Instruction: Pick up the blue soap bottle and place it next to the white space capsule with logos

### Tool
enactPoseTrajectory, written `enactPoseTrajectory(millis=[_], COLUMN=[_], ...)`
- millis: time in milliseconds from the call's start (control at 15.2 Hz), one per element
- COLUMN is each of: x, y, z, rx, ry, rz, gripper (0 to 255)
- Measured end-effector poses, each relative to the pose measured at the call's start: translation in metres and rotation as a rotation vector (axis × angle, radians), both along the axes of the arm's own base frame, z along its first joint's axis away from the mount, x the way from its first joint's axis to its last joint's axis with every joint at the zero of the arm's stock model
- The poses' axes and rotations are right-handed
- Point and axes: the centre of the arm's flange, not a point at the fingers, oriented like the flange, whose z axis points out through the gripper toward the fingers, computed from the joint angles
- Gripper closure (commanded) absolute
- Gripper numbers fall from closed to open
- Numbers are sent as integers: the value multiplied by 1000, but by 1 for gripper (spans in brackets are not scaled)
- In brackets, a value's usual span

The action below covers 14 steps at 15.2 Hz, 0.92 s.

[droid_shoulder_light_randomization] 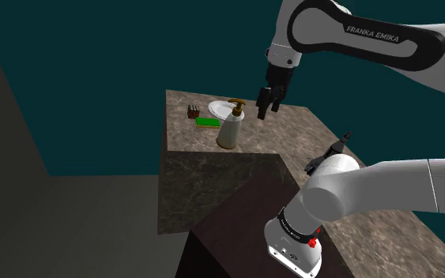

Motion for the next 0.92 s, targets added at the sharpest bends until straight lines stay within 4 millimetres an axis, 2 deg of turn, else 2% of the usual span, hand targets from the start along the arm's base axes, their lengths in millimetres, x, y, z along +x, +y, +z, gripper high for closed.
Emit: enactPoseTrajectory(millis=[132,396,792,924], x=[2,27,77,95], y=[-5,-35,-88,-104], z=[-2,-19,-40,-53], rx=[2,17,41,49], ry=[-4,-35,-90,-107], rz=[6,52,131,157], gripper=[0,0,0,0])
